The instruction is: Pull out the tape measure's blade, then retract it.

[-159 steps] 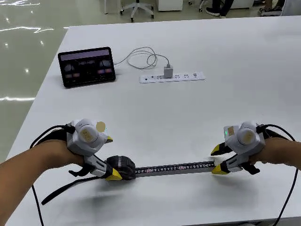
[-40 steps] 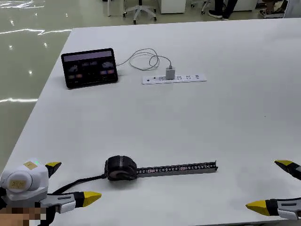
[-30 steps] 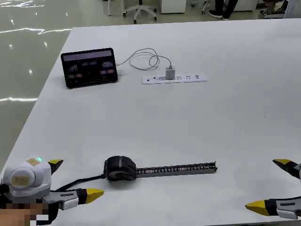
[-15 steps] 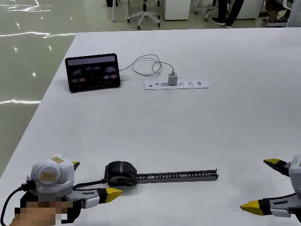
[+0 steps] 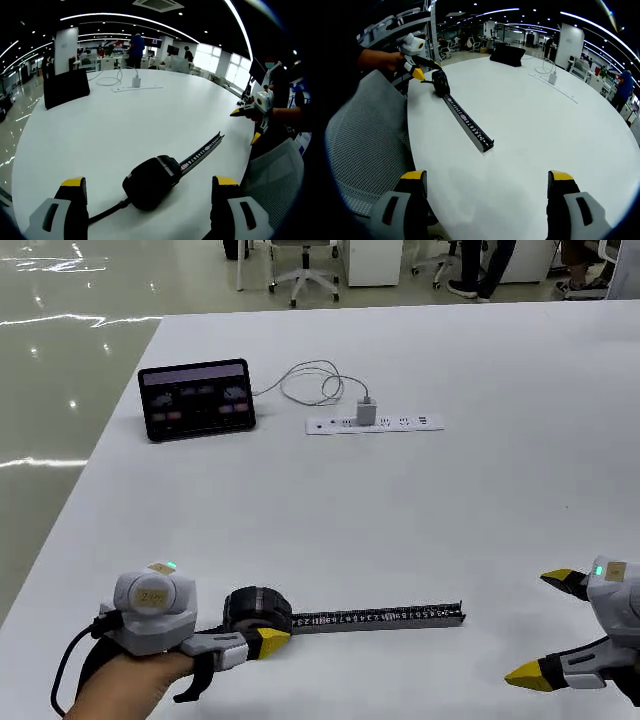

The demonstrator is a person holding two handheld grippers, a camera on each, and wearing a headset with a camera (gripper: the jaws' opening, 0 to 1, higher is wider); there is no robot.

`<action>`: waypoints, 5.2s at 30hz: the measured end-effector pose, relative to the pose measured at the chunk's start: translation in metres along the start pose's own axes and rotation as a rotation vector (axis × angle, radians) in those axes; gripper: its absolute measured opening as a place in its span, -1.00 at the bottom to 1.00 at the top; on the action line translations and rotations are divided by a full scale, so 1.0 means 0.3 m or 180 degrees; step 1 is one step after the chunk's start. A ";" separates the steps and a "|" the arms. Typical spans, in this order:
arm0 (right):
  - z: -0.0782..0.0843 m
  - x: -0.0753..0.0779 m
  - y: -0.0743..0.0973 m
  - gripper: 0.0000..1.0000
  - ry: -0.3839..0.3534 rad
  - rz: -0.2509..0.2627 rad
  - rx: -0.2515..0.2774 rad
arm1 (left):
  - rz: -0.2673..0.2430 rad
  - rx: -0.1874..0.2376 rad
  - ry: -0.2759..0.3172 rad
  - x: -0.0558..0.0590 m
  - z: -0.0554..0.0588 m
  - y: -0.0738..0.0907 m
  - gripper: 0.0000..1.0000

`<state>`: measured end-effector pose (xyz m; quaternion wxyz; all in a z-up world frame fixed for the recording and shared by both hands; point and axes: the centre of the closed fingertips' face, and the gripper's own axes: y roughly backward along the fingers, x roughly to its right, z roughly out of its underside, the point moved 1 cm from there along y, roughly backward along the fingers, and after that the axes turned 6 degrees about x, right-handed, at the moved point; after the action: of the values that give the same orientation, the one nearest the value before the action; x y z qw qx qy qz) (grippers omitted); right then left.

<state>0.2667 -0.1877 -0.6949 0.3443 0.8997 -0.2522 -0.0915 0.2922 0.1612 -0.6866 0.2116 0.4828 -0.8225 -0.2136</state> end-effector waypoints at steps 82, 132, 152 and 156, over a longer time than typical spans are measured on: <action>-0.019 0.014 -0.293 -0.63 0.1282 -0.1206 -0.1000 | -0.0843 0.0489 0.0632 0.023 0.052 -0.145 0.81; -0.016 0.005 -0.307 -0.79 0.0984 -0.1070 -0.1041 | -0.0927 0.0228 0.0752 -0.005 0.083 -0.145 0.30; -0.028 -0.014 -0.320 -0.78 0.1123 -0.1047 -0.1008 | -0.0903 0.0201 0.0749 -0.003 0.085 -0.144 0.30; -0.031 -0.014 -0.322 -0.78 0.1097 -0.1051 -0.1011 | -0.0901 0.0199 0.0750 -0.002 0.085 -0.143 0.30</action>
<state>0.3040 -0.1187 -0.7524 0.4991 0.8657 -0.0226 -0.0304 0.3085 0.1465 -0.7315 0.2593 0.6217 -0.7221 -0.1576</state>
